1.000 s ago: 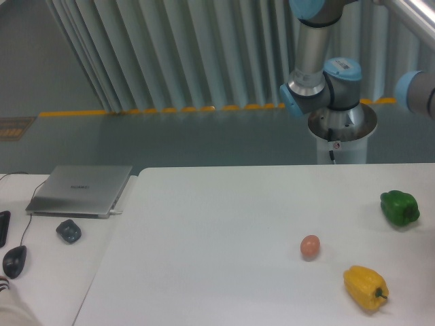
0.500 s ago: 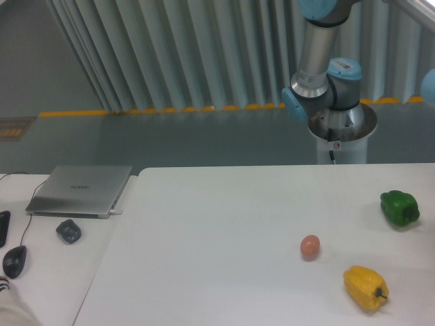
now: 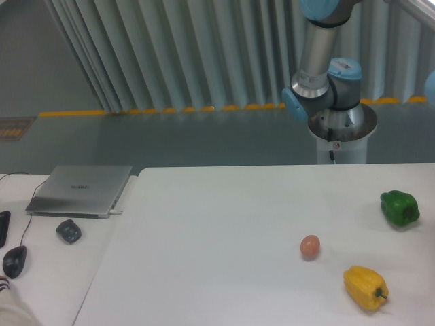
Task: Place the red peppers in a basket
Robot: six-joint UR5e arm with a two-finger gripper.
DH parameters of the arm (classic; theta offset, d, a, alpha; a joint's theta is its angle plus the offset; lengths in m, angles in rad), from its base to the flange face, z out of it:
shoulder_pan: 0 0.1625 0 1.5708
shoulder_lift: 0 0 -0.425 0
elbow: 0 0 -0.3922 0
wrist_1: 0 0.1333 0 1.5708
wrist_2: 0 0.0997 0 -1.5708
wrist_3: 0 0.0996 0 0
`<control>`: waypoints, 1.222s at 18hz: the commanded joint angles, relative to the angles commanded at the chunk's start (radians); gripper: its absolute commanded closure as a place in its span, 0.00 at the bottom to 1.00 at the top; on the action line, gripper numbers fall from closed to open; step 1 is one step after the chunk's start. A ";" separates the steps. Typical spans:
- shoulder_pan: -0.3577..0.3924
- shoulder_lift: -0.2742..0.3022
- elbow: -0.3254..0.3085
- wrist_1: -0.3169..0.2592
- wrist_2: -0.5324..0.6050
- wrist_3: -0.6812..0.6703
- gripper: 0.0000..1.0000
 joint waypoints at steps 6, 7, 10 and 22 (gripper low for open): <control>-0.035 0.031 -0.093 -0.002 0.008 -0.006 0.00; -0.044 0.031 -0.095 -0.002 0.002 -0.021 0.00; -0.092 0.028 -0.088 -0.005 0.011 -0.107 0.00; -0.110 0.063 0.012 -0.270 0.012 0.049 0.00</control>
